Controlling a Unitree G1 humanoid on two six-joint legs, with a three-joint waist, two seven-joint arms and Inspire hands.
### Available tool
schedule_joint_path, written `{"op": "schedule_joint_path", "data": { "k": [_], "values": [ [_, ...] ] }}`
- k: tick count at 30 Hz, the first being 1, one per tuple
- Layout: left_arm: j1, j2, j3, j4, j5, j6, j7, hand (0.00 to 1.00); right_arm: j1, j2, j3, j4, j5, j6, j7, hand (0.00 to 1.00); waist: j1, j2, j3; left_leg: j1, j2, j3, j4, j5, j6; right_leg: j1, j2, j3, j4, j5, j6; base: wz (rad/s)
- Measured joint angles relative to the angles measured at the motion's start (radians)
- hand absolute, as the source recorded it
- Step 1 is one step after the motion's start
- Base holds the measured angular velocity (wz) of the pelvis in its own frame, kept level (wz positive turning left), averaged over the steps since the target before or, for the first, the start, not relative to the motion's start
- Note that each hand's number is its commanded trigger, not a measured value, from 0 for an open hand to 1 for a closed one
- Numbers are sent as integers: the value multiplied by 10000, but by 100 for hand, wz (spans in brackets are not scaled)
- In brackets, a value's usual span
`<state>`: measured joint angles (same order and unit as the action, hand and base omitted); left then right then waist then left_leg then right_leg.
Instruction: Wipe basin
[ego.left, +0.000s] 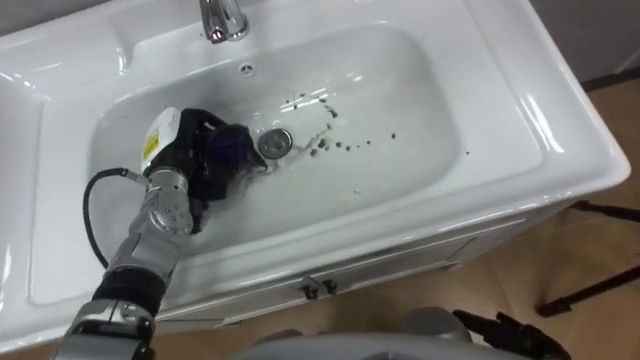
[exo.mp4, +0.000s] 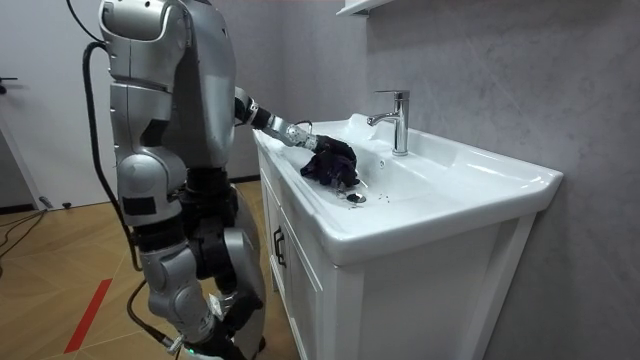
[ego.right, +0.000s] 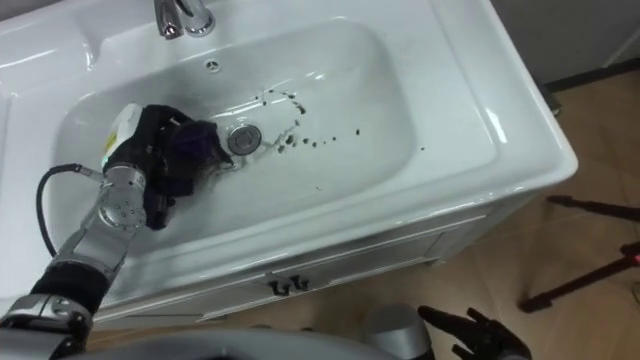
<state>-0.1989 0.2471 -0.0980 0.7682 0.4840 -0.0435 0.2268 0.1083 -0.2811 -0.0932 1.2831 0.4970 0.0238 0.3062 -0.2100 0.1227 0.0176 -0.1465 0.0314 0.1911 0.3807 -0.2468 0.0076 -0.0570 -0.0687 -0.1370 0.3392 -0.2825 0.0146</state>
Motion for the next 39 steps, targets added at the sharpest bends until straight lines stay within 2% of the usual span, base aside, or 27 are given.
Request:
{"op": "schedule_joint_path", "data": {
  "k": [4, 7, 12, 15, 18, 25, 28, 30, 32, 34, 35, 37, 39],
  "values": [
    [-484, 19, -10, 680, -13, -3, -16, 100, -16, -78, -74, -1, -259, 210, -155, 0, 27, 51, -26, -90, 23, 11, 7, 1, 1, -152, 14, 33, 118, 1, -4, -2],
    [-644, 17, -35, 1212, -88, -17, -23, 100, -144, -159, -56, -10, -406, 391, -311, 0, 24, 33, -13, 7, 43, 161, -19, 1, 1, -157, -2, 121, 223, -39, -37, -10],
    [-773, 24, -46, 1674, -261, 177, -237, 100, -271, -153, -61, -115, -465, 598, -525, 0, -11, 69, -47, 168, 84, 357, -28, 1, -2, -239, -7, 256, 327, -156, -75, -11],
    [-832, 27, -46, 1825, -686, 312, -281, 100, -321, -192, -52, -489, -882, 752, -812, 0, -4, 118, -94, 113, 93, 446, -21, 3, -6, -471, -24, 351, 547, -211, -94, -9],
    [-1294, 23, -56, 2547, -1042, 322, -417, 100, -582, -230, -53, -483, -1567, 788, -1209, 0, -37, 198, -145, 8, 89, 456, -8, 15, -17, -632, -29, 380, 670, -217, -101, -1],
    [-2235, 51, -444, 3740, -2486, 380, -491, 100, -1001, -272, 308, -450, -2302, 788, -1881, 0, -70, 190, -137, -180, 94, 547, 4, 97, 2, -928, -21, 484, 811, -209, -115, -3],
    [-2680, 72, -520, 4000, -2793, 372, -566, 100, -1220, -267, 452, -466, -2326, 760, -2036, 0, -62, 161, -112, -552, 96, 553, 142, 133, 33, -1368, -45, 525, 1078, -207, -118, 0],
    [-2944, 116, -641, 4004, -3115, 355, -564, 100, -1406, -266, 704, -472, -2401, 758, -2172, 0, -70, 105, -65, -853, 95, 568, 295, 151, 60, -1727, -84, 539, 1343, -252, -135, 2],
    [-3305, 102, -642, 4085, -3449, 323, -557, 100, -1515, -264, 799, -647, -2654, 763, -2251, 0, -88, 19, 18, -1189, 111, 685, 461, 191, 95, -2137, -135, 564, 1656, -320, -144, 2],
    [-3484, 152, -729, 4131, -3865, 279, -520, 100, -1539, -291, 1185, -931, -2688, 763, -2413, 0, -106, -16, 57, -1465, 161, 841, 677, 190, 103, -2479, -167, 624, 1932, -380, -168, -7],
    [-3536, 171, -797, 4130, -4084, 269, -482, 100, -1570, -298, 1323, -985, -2692, 765, -2480, 0, -139, -9, 66, -1585, 170, 849, 738, 190, 103, -2606, -163, 650, 2001, -391, -171, 0],
    [-3797, 192, -1041, 4138, -4626, 189, -324, 100, -1755, -257, 1744, -1139, -2713, 778, -2719, 0, -336, 18, 134, -1986, 196, 936, 881, 238, 172, -3074, -179, 691, 2271, -418, -167, 3],
    [-3997, 156, -1056, 4157, -4890, 144, -243, 100, -1867, -251, 1919, -1191, -2704, 779, -2846, 0, -356, 8, 213, -2152, 217, 1151, 926, 278, 220, -3388, -186, 857, 2474, -432, -155, -11]
  ]
}}
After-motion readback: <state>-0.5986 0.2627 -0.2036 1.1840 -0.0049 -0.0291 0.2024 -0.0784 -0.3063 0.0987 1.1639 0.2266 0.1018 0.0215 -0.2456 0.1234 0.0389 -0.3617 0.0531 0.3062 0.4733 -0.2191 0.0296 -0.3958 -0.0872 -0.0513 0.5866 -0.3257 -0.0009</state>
